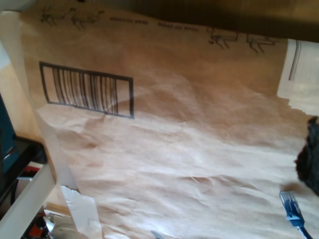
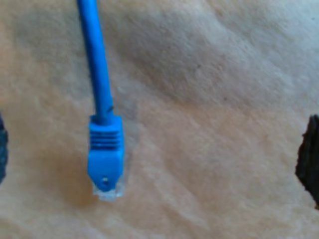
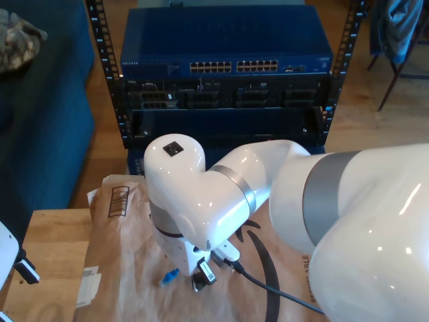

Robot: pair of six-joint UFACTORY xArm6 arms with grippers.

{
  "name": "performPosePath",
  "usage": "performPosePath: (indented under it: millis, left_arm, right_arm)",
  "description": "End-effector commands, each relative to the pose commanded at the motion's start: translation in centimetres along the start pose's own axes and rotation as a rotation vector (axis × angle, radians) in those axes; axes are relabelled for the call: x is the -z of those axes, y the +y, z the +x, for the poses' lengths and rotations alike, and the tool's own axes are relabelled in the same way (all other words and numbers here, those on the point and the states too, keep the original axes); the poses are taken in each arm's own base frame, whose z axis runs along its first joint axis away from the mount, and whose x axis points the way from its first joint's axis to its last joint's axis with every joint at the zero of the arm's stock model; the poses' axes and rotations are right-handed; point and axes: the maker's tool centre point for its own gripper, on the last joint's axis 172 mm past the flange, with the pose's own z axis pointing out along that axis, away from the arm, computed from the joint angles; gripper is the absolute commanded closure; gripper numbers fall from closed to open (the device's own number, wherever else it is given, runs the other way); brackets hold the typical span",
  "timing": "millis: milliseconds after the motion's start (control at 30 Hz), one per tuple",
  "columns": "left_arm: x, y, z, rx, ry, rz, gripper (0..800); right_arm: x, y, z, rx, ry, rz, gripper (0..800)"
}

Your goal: Grab the cable and plug it in

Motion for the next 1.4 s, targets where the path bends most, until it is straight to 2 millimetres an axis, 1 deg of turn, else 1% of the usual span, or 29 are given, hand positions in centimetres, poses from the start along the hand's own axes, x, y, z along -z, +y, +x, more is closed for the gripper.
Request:
performPosePath:
  millis: [100,200,367,500,533,567,600,700,767,867,900,967,1000,1067,1100,1167,1267,1300,1367,1400]
  left_arm:
    - [-0.1,0.0,0.0,0.0,-0.001,0.001,0]
    - [-0.1,0.0,0.0,-0.001,-0.001,0.001,0]
    - [-0.2,0.0,0.0,0.0,-0.002,0.004,0]
    - [-0.3,0.0,0.0,0.0,-0.003,0.007,0]
    - [-0.3,0.0,0.0,0.0,-0.003,0.007,0]
    - [-0.3,0.0,0.1,0.0,-0.002,0.005,0]
    - [-0.3,0.0,0.1,0.0,-0.003,0.007,0]
    - [-0.4,0.0,0.1,0.003,-0.006,0.012,0]
    - [-0.4,0.0,0.1,0.002,-0.004,0.013,0]
    - [-0.5,0.0,0.1,0.002,-0.005,0.014,0]
    - [-0.5,0.0,0.1,0.002,-0.006,0.014,0]
    - [-0.5,0.0,0.1,0.002,-0.005,0.014,0]
    - [-0.5,0.0,0.1,0.002,-0.005,0.014,0]
    - [-0.5,0.0,0.1,0.002,-0.005,0.014,0]
    - [-0.5,0.0,0.1,0.002,-0.005,0.014,0]
    - [-0.5,0.0,0.1,0.002,-0.005,0.014,0]
    - [-0.4,0.0,0.1,0.002,-0.006,0.012,0]
    - [-0.4,0.1,0.1,0.001,-0.004,0.011,0]
    - [-0.4,0.2,-0.5,-0.021,0.004,0.017,0]
    - [-0.4,0.3,-0.9,-0.031,0.011,0.02,0]
  right_arm:
    - [-1.3,0.2,0.2,-0.001,0.005,-0.024,19]
    - [-2.0,-0.2,0.5,-0.004,0.007,-0.024,27]
    - [-1.8,-0.7,1.7,-0.03,0.006,-0.014,45]
    - [-2.1,-0.5,2.4,-0.046,0.007,-0.021,61]
    - [-2.4,-0.4,2.4,-0.046,0.007,-0.027,101]
    - [-2.5,-0.4,2.4,-0.046,0.008,-0.029,124]
    - [-2.6,-0.4,2.4,-0.046,0.008,-0.03,128]
    - [-2.5,-0.4,2.3,-0.045,0.007,-0.029,179]
    - [-2.6,-0.5,2.4,-0.047,0.007,-0.029,253]
    - [-2.7,-0.6,2.4,-0.049,0.006,-0.02,429]
    - [-2.8,-0.5,2.3,-0.048,0.005,-0.021,456]
    - [-2.8,-0.5,2.4,-0.045,0.006,-0.021,538]
    - [-2.8,-0.5,2.3,-0.047,0.005,-0.02,587]
    - [-2.7,-0.6,2.4,-0.05,0.004,-0.017,713]
    - [-2.6,-0.8,2.4,-0.05,0.004,-0.009,745]
    - [-2.6,-1.0,2.5,-0.053,0.003,-0.001,771]
    - [-2.3,-1.2,3.0,-0.072,0.0,0.003,774]
    - [-2.0,-1.3,3.5,-0.086,-0.001,0.01,774]
    - [0.0,-1.7,4.6,-0.142,-0.006,0.042,773]
    - [0.7,-1.3,5.6,-0.178,-0.007,0.053,774]
